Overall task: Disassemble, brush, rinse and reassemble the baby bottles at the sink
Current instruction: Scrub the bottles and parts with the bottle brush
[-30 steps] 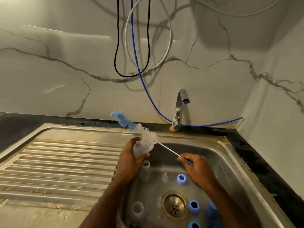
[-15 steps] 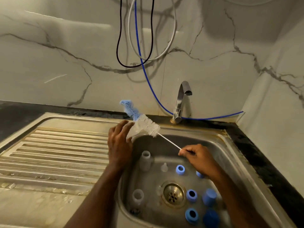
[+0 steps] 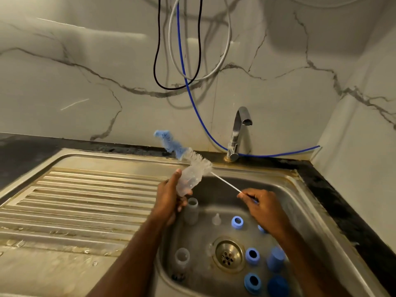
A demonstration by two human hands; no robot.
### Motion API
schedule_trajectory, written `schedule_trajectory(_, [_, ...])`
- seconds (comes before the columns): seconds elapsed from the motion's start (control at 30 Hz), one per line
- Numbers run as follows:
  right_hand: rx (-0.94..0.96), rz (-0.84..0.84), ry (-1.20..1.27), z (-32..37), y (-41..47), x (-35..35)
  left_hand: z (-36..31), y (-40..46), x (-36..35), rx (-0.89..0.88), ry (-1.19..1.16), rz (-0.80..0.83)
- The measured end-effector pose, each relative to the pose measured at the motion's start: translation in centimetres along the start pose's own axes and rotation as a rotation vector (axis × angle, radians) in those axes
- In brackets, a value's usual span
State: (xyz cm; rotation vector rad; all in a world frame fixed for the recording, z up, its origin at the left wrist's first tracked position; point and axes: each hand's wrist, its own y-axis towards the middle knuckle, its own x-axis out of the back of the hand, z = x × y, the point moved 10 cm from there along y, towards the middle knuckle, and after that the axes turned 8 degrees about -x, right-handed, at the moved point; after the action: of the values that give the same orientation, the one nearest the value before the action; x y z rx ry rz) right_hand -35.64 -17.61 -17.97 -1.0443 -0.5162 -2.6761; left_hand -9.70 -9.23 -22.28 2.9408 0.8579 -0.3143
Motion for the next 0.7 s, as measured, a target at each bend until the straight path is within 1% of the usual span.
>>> schedule_trajectory(0.07, [0.041,-0.084,-0.004,0.9,0.0,0.1,1.7,-0.8,-1.3,0.223,-0.209,0.062])
schedule_trajectory(0.13, [0.067,-0.109,-0.013,1.1,0.2,0.3,1.9,-1.0,-1.7,0.311,-0.370,0.092])
schedule_trajectory(0.2, [0.077,-0.097,-0.015,0.7,0.3,0.8,1.6,-0.7,-1.3,0.325,-0.449,0.123])
schedule_trajectory(0.23, [0.076,-0.090,-0.015,0.3,0.3,1.1,1.6,-0.7,-1.2,0.331,-0.442,0.142])
schedule_trajectory(0.33, [0.084,-0.072,-0.021,0.4,0.2,0.8,2.1,-1.3,-1.5,0.354,-0.328,0.189])
schedule_trajectory(0.47, [0.153,-0.122,-0.015,2.0,-0.2,-0.1,2.6,-1.8,-3.1,0.366,-0.243,0.258])
schedule_trajectory(0.53, [0.159,-0.119,0.006,1.7,-0.1,0.5,2.6,-1.5,-2.9,0.374,-0.296,0.282])
schedule_trajectory(0.63, [0.130,-0.082,0.016,-0.3,0.1,1.7,2.2,-0.9,-2.2,0.401,-0.465,0.310])
schedule_trajectory(0.7, [0.122,-0.072,0.008,-1.1,0.2,1.8,2.1,-0.9,-2.1,0.395,-0.480,0.316])
